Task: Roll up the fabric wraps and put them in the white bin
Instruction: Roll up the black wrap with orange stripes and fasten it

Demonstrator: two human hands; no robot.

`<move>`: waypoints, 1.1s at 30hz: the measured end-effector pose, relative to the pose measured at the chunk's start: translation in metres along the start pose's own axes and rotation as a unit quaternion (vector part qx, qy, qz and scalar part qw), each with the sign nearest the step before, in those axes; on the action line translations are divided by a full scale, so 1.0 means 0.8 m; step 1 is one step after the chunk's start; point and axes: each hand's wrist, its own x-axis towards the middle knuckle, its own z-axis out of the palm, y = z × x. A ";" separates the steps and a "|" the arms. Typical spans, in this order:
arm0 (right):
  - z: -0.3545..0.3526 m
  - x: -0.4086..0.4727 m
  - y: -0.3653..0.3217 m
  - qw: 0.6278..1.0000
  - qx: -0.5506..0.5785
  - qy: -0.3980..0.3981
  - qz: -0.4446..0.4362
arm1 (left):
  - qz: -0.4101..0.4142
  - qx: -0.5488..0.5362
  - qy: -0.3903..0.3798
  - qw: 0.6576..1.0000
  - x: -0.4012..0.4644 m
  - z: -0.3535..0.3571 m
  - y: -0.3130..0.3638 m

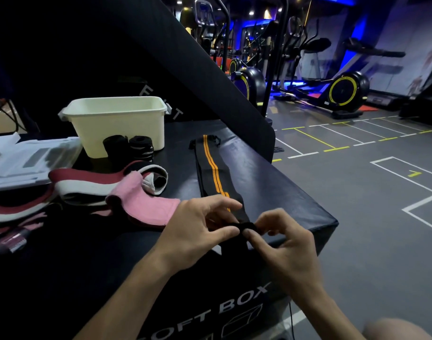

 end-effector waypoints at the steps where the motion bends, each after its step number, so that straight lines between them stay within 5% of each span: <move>1: 0.000 0.001 -0.001 1.000 0.014 0.003 0.014 | -0.003 -0.003 0.009 1.000 0.000 0.000 0.001; 13: -0.023 0.019 0.004 0.982 0.152 -0.097 0.047 | -0.023 -0.036 0.038 0.998 -0.001 0.003 0.010; 18: -0.044 0.031 0.016 0.987 0.130 -0.095 -0.014 | -0.015 -0.103 0.088 0.991 -0.002 0.039 0.017; 21: -0.056 0.024 0.029 0.977 0.177 -0.121 -0.008 | -0.001 -0.058 0.075 0.995 -0.003 0.059 0.015; 26: -0.057 -0.001 0.050 0.970 0.177 -0.161 0.047 | 0.026 0.033 -0.123 0.991 0.003 0.041 0.016; 30: -0.058 0.001 0.052 0.962 0.196 -0.181 0.061 | 0.078 0.110 -0.029 0.991 0.039 0.027 0.015; 33: -0.057 0.000 0.052 0.955 0.212 -0.198 0.068 | 0.061 0.287 -0.102 0.950 0.091 0.039 0.003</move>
